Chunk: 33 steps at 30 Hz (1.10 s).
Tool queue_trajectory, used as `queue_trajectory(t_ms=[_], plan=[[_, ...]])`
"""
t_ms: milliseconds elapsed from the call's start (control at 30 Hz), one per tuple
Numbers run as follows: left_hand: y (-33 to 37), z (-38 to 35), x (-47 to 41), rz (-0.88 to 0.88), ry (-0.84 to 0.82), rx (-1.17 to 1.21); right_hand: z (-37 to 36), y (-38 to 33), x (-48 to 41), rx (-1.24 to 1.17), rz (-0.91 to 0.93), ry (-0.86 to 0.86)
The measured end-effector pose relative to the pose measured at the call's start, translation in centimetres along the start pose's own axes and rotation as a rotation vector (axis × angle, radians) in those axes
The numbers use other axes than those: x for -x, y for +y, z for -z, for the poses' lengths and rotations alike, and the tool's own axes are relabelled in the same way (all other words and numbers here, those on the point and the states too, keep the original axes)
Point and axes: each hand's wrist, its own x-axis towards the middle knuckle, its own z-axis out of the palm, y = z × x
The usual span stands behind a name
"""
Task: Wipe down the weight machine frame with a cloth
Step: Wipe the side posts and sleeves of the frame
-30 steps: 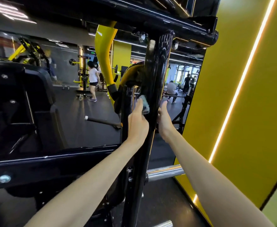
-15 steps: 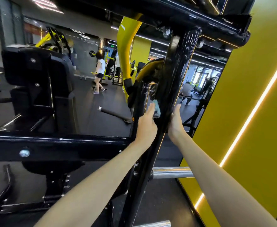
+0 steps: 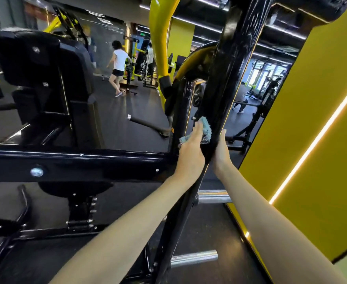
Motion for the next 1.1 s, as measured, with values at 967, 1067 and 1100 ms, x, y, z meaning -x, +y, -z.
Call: queue_trajectory(t_ms=[967,1067,1100], plan=[[-15.4,-3.9,12.0,-0.701,-0.325,-1.036,7.3,10.6,2.7,0.270,-0.307,-0.069],[-12.4,-3.9,9.6,-0.638,-0.252,-0.980,7.2,11.3,2.1,0.300,-0.256,-0.063],[-11.7,-3.8,9.1,-0.581,-0.227,-0.923,7.2,11.4,2.1,0.320,-0.252,-0.047]])
